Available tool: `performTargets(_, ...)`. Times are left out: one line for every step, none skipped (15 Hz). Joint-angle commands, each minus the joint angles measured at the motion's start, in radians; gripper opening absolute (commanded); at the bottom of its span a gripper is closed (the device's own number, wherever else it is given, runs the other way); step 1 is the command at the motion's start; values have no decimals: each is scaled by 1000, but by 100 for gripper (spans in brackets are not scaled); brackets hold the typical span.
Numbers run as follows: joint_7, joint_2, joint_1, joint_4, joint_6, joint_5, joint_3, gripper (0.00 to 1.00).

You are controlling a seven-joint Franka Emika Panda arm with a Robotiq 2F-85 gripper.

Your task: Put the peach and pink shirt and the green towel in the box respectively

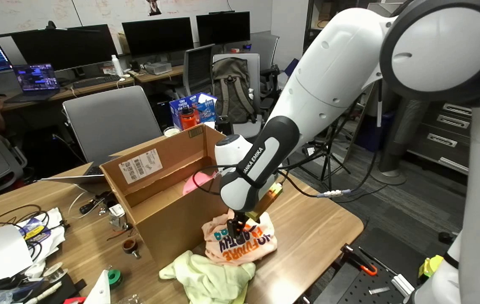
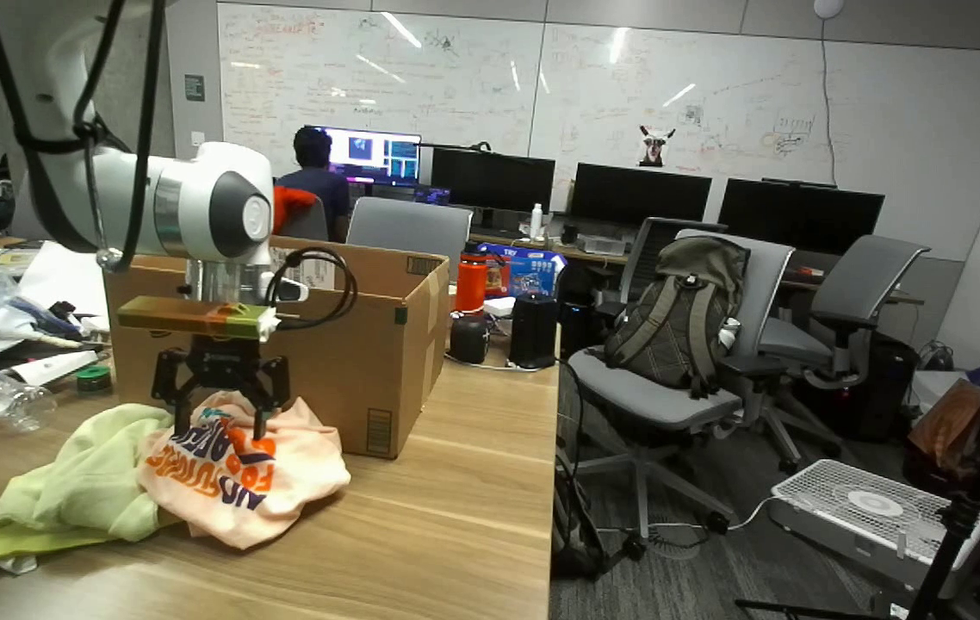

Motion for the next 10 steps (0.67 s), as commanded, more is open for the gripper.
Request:
performTargets(-36,40,5,43,6,13,-4,100)
performTargets(-37,49,5,49,5,12,-5,100)
performTargets(-40,59,4,54,4,11,-7,100)
performTargets(-43,67,3,58,3,13,-7,100)
performTargets(-45,76,2,63,3,12,-8,100)
performTargets(-48,85,1,67,2,12,-9,100)
performTargets(-51,92,0,71,1,13,-10,100)
performTargets(-54,99,-2,76,0,16,-9,100)
performTargets(-56,104,-3,78,0,16,-10,100)
performTargets(-59,111,-5,82,1,17,-11,100)
